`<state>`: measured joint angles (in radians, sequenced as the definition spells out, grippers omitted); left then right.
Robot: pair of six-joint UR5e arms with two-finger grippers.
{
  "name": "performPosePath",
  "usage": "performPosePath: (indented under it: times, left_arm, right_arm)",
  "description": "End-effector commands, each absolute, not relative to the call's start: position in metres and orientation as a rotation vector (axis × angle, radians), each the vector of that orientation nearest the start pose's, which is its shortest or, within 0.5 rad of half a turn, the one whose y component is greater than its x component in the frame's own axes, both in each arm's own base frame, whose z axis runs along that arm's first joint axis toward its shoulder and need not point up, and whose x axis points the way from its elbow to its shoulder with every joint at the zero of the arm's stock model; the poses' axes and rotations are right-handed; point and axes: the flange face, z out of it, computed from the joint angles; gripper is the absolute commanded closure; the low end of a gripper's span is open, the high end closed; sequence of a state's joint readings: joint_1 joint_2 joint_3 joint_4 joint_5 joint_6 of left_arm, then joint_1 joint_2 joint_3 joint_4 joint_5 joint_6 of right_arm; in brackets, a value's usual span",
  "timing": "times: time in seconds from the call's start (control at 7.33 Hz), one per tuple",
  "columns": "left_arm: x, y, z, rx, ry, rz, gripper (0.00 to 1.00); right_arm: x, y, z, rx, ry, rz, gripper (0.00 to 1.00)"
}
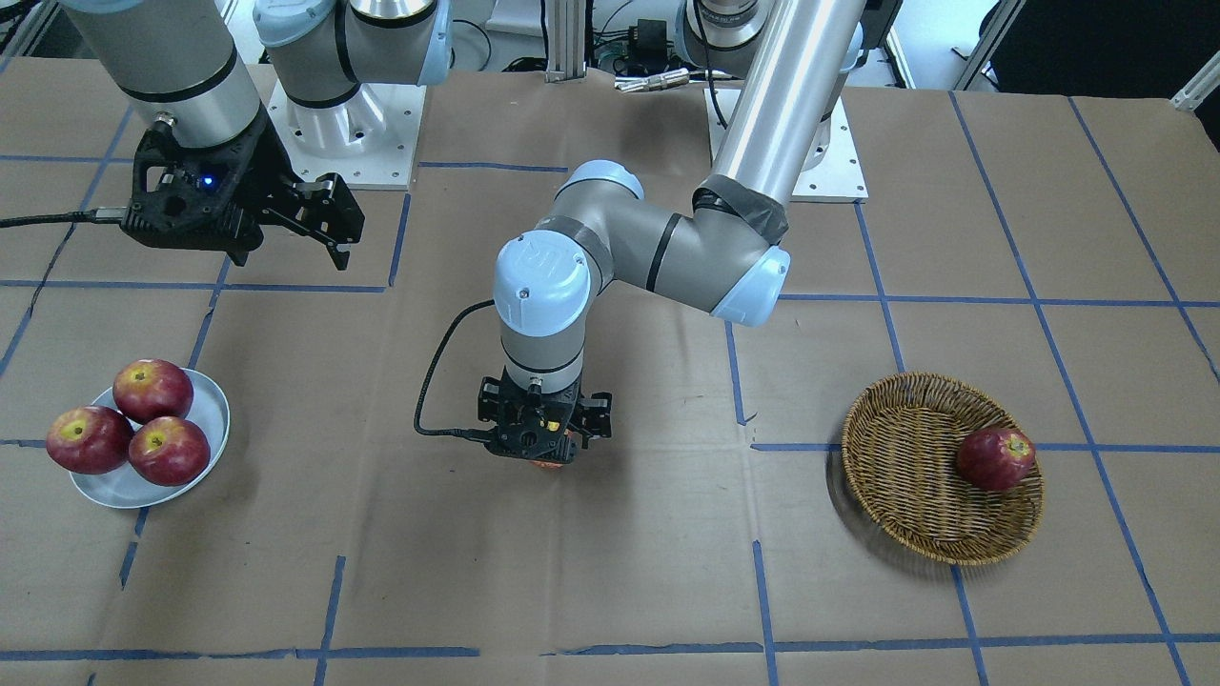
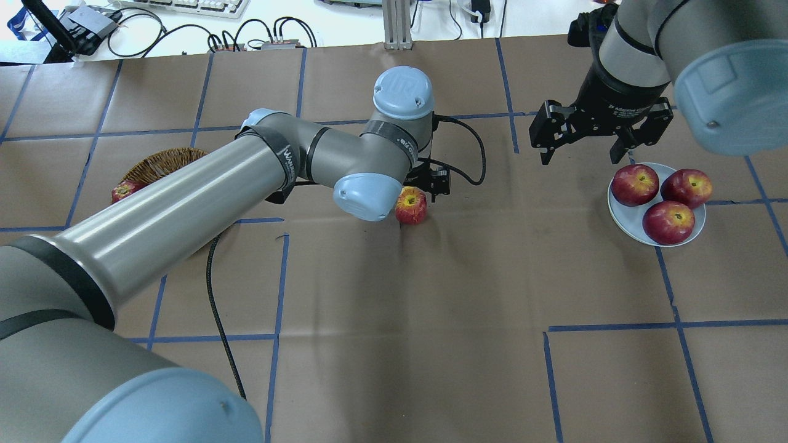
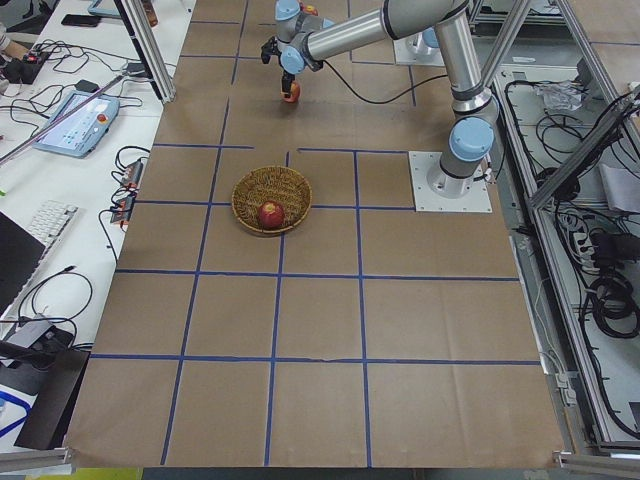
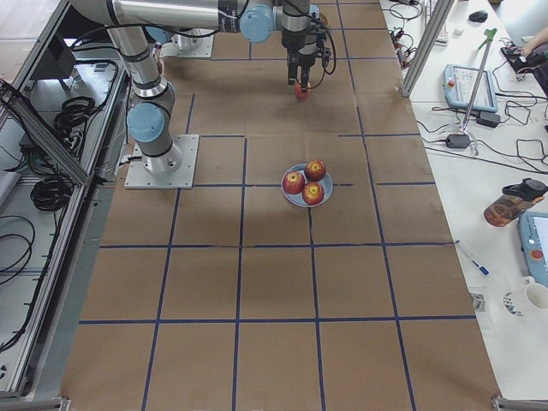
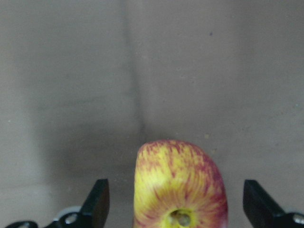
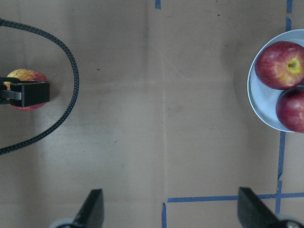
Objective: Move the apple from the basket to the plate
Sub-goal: 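Lift the yellow-red apple with the left gripper and carry it toward table center, then raise the left gripper back toward the basket while the right gripper reaches to the apple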
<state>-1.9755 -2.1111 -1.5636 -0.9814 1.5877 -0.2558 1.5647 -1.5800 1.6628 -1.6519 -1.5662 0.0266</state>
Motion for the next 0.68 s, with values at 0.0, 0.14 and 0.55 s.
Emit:
performPosePath:
  times: [0.0,0.14,0.55]
  left_arm:
    - [-0.332,-0.554,0.332,0.223,3.135,-0.123,0.01]
    - [-0.294,-0.54,0.388,0.244,3.13,-0.14,0.01]
    - [-0.218,-0.492,0.477,0.258,3.121,-0.093,0.01]
  right_arm:
    - [0.131,-0.499,0.455,0.048,3.137,-0.064,0.0]
    - [0.136,-0.511,0.441,0.062,3.136,-0.058,0.0]
    - [0.183,-0.54,0.427,0.07,3.134,-0.067,0.0]
